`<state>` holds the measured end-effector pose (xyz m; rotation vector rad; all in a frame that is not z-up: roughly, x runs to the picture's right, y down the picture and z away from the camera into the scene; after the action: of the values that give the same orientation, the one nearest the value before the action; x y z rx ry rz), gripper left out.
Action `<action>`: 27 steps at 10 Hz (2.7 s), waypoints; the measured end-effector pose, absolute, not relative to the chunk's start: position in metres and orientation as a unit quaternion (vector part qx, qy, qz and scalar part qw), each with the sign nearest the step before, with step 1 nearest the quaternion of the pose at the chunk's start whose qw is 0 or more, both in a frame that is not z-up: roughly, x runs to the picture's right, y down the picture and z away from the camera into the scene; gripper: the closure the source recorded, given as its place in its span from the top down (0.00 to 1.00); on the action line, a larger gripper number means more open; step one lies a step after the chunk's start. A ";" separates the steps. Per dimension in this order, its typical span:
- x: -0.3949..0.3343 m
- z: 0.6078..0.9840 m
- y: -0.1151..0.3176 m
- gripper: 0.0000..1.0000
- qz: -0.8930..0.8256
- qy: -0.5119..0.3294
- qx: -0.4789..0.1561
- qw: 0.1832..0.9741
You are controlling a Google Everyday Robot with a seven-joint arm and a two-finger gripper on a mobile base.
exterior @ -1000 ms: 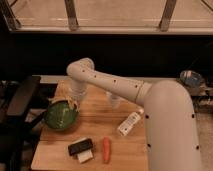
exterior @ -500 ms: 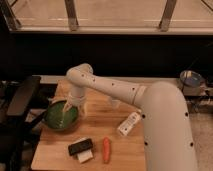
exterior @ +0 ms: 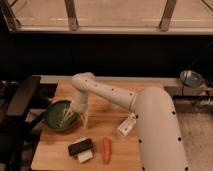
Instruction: Pick up the ceramic bowl
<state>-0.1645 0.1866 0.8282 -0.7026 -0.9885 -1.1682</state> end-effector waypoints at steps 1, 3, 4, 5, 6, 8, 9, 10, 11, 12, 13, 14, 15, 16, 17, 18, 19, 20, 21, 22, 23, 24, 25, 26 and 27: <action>-0.166 0.829 0.182 0.68 -0.521 -0.428 -0.302 0.674; -0.172 0.828 0.181 0.62 -0.518 -0.431 -0.300 0.675; -0.171 0.829 0.184 0.52 -0.517 -0.435 -0.304 0.672; -0.170 0.832 0.186 0.43 -0.516 -0.435 -0.307 0.671; -0.170 0.833 0.187 0.42 -0.518 -0.433 -0.307 0.671; -0.174 0.834 0.186 0.42 -0.516 -0.431 -0.305 0.675; -0.176 0.834 0.186 0.39 -0.515 -0.433 -0.302 0.675; -0.177 0.833 0.186 0.32 -0.516 -0.437 -0.300 0.673; -0.177 0.832 0.183 0.22 -0.517 -0.440 -0.296 0.672; -0.176 0.828 0.176 0.15 -0.516 -0.442 -0.290 0.674; -0.177 0.827 0.175 0.14 -0.516 -0.444 -0.289 0.673; -0.179 0.826 0.173 0.14 -0.517 -0.447 -0.286 0.672; -0.179 0.824 0.170 0.14 -0.517 -0.450 -0.282 0.671; -0.178 0.821 0.166 0.14 -0.517 -0.451 -0.279 0.671; -0.174 0.815 0.158 0.14 -0.518 -0.453 -0.276 0.671; -0.170 0.806 0.143 0.14 -0.517 -0.455 -0.267 0.674; -0.166 0.799 0.136 0.14 -0.518 -0.456 -0.265 0.673; -0.165 0.796 0.131 0.14 -0.519 -0.457 -0.262 0.673; -0.165 0.793 0.125 0.14 -0.520 -0.459 -0.257 0.673; -0.163 0.791 0.122 0.14 -0.521 -0.458 -0.255 0.673; -0.160 0.789 0.117 0.14 -0.521 -0.458 -0.254 0.674; -0.159 0.786 0.113 0.14 -0.522 -0.458 -0.254 0.674; -0.159 0.783 0.108 0.14 -0.523 -0.458 -0.251 0.674; -0.159 0.780 0.103 0.14 -0.525 -0.458 -0.251 0.673; -0.158 0.779 0.101 0.14 -0.525 -0.458 -0.250 0.673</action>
<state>-0.1575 0.1009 0.7792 -0.5633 -1.0305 -1.1813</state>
